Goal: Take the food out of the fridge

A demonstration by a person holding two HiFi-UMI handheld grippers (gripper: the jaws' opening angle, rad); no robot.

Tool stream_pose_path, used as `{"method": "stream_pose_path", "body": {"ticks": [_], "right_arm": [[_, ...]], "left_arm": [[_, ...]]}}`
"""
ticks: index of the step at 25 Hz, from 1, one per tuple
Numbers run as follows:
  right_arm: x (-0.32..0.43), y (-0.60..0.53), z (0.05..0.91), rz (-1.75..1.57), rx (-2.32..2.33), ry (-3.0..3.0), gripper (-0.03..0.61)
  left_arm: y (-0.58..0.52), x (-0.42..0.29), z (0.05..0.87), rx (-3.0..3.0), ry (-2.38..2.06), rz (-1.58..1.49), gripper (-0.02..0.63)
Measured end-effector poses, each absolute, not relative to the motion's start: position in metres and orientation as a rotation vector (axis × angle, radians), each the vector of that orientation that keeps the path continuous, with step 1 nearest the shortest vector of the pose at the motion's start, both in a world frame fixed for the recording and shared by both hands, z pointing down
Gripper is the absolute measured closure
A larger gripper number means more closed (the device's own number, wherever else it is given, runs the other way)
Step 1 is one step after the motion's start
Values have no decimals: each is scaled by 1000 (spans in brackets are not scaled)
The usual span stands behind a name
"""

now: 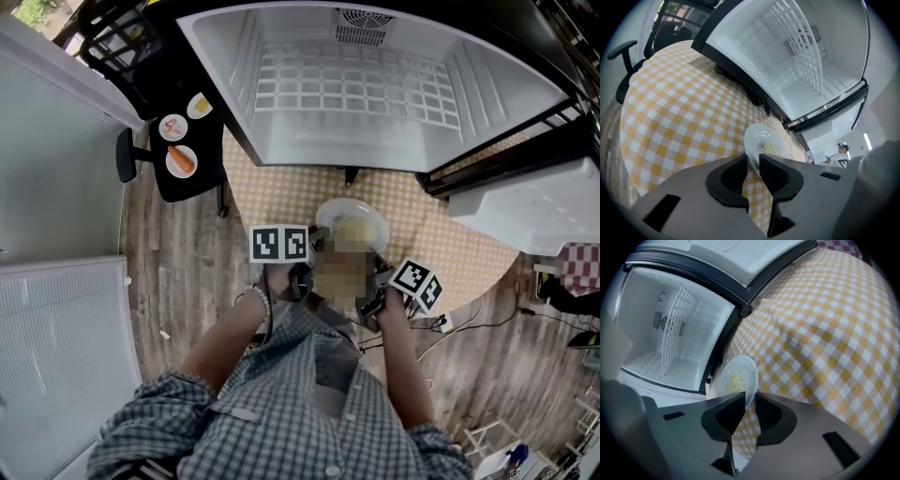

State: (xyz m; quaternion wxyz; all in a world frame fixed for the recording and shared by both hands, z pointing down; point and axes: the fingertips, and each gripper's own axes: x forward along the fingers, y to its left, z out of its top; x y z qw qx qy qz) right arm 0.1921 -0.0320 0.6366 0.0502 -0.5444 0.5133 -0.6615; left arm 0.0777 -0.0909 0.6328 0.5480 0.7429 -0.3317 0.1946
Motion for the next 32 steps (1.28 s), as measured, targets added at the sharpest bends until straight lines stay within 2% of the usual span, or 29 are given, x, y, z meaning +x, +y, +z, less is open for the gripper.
{"method": "stream_pose_path", "body": {"ticks": [4, 13, 15, 18, 32], "right_arm": [[194, -29, 636, -2017, -1674, 1577, 541], [219, -21, 620, -1929, -1755, 1575, 520], [223, -23, 609, -1873, -1762, 1603, 521], [225, -31, 587, -1770, -1718, 1654, 544], [223, -75, 467, -1102, -1952, 2171, 569]], "left_arm": [[-89, 76, 631, 1777, -776, 483, 499], [-91, 56, 612, 1819, -793, 457, 500], [-96, 51, 602, 1851, -808, 442, 526], [-103, 50, 581, 1914, -795, 398, 605], [-127, 51, 486, 2298, -961, 397, 609]]}}
